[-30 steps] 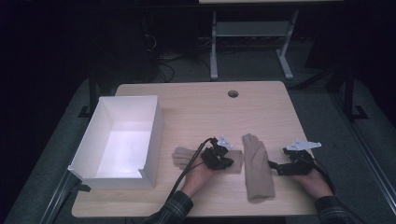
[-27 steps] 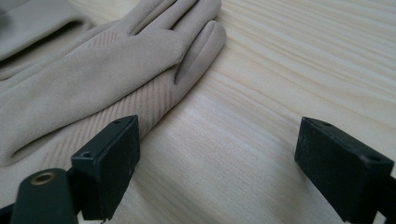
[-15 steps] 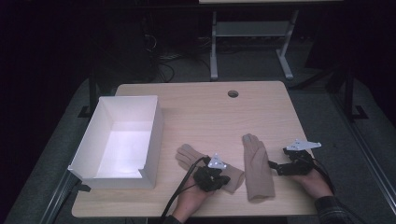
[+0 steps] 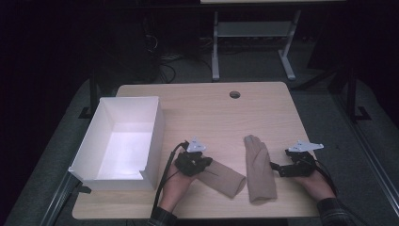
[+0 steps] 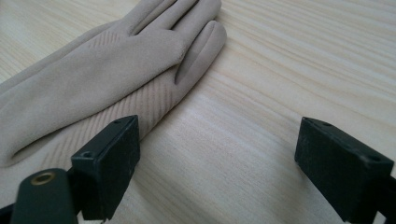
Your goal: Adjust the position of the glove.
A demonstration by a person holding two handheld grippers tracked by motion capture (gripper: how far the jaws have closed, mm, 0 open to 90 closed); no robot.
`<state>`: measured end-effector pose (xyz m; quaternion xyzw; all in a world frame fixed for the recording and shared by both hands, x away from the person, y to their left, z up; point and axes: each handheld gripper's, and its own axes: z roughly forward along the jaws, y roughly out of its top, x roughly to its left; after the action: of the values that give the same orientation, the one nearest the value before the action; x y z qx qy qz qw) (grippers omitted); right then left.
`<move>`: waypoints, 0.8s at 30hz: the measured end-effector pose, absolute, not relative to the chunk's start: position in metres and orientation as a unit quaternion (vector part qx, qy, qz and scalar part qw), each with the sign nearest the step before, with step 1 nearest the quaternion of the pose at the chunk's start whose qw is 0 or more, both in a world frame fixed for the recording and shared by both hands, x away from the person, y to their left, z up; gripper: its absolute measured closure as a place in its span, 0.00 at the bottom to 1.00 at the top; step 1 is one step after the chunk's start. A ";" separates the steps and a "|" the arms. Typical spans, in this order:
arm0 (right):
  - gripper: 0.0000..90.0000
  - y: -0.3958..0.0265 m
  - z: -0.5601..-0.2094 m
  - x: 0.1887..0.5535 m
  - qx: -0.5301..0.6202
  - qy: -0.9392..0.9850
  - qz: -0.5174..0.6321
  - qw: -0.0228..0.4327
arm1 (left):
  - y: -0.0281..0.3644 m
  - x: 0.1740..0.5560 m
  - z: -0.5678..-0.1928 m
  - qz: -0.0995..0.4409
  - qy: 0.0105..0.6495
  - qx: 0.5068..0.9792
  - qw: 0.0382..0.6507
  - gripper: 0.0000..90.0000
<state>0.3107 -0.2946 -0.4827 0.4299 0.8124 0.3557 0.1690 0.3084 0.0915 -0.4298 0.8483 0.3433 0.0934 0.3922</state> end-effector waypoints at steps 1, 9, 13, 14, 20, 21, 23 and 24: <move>0.15 -0.294 -0.483 0.311 0.432 0.812 0.356 0.168 | 0.095 0.312 -0.429 0.101 0.351 0.846 0.389 1.00; 0.15 -0.294 -0.482 0.310 0.432 0.812 0.355 0.167 | 0.111 0.330 -0.439 0.133 0.392 0.835 0.363 1.00; 0.15 -0.294 -0.482 0.310 0.432 0.812 0.355 0.168 | 0.112 0.336 -0.449 0.136 0.401 0.839 0.343 1.00; 0.15 -0.294 -0.482 0.310 0.432 0.812 0.355 0.168 | 0.112 0.337 -0.451 0.136 0.400 0.841 0.339 1.00; 0.15 -0.295 -0.483 0.311 0.429 0.813 0.356 0.169 | 0.106 0.347 -0.459 0.129 0.403 0.839 0.343 1.00; 0.15 -0.294 -0.483 0.311 0.431 0.812 0.356 0.168 | 0.105 0.349 -0.460 0.128 0.402 0.840 0.341 1.00; 0.15 -0.294 -0.483 0.311 0.431 0.812 0.356 0.168 | 0.101 0.353 -0.461 0.127 0.399 0.844 0.336 1.00; 0.15 -0.294 -0.482 0.310 0.432 0.812 0.355 0.168 | 0.099 0.356 -0.461 0.128 0.396 0.845 0.335 1.00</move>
<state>0.3105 -0.2943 -0.4825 0.4318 0.8118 0.3555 0.1678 0.3556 0.0988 -0.4608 0.8453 0.3964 0.1276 0.3347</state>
